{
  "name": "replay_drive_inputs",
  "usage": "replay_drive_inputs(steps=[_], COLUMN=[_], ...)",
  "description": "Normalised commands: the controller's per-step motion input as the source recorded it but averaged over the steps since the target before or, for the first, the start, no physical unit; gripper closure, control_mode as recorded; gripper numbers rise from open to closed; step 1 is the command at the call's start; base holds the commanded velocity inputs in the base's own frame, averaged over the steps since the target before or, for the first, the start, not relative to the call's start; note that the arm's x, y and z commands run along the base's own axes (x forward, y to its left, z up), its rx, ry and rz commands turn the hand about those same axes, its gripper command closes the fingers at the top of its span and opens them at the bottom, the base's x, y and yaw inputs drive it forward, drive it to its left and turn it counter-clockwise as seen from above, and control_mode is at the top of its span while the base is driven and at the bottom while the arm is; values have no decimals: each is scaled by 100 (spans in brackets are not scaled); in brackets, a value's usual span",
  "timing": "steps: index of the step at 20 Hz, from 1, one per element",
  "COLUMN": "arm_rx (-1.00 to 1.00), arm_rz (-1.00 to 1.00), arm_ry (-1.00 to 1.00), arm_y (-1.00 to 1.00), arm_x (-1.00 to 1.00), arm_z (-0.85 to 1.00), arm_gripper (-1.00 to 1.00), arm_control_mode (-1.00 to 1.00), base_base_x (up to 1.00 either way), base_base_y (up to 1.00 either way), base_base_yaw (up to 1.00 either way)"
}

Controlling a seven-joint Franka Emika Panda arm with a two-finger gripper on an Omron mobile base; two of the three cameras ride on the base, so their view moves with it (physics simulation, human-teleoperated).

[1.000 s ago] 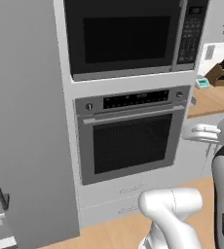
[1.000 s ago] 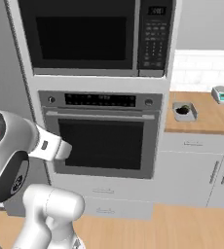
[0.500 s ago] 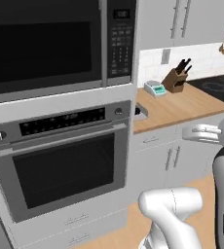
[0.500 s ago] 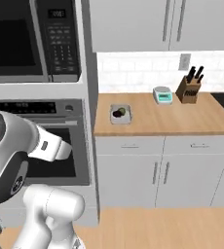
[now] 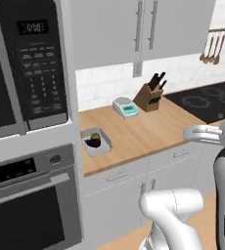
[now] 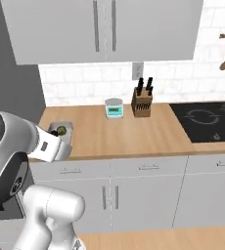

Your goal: Take the meat container that has the shrimp and place it on the second highest rack of the freezer. Then take the vegetable container that has the lime and eggplant and place it on the highest rack of the freezer.

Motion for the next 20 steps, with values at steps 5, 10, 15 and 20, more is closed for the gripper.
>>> replay_drive_inputs(steps=[5, 10, 15, 20], arm_rx=[0, 0, 0, 0], arm_rz=[0, 0, 0, 0], arm_ry=[0, 0, 0, 0], arm_y=[0, 0, 0, 0], arm_x=[0, 0, 0, 0], arm_z=[0, 0, 0, 0], arm_gripper=[-100, -100, -100, -100], arm_control_mode=[100, 100, 100, 100], base_base_x=[79, 16, 25, 7], base_base_y=[-31, -28, -50, -18], base_base_yaw=[15, 48, 41, 3])
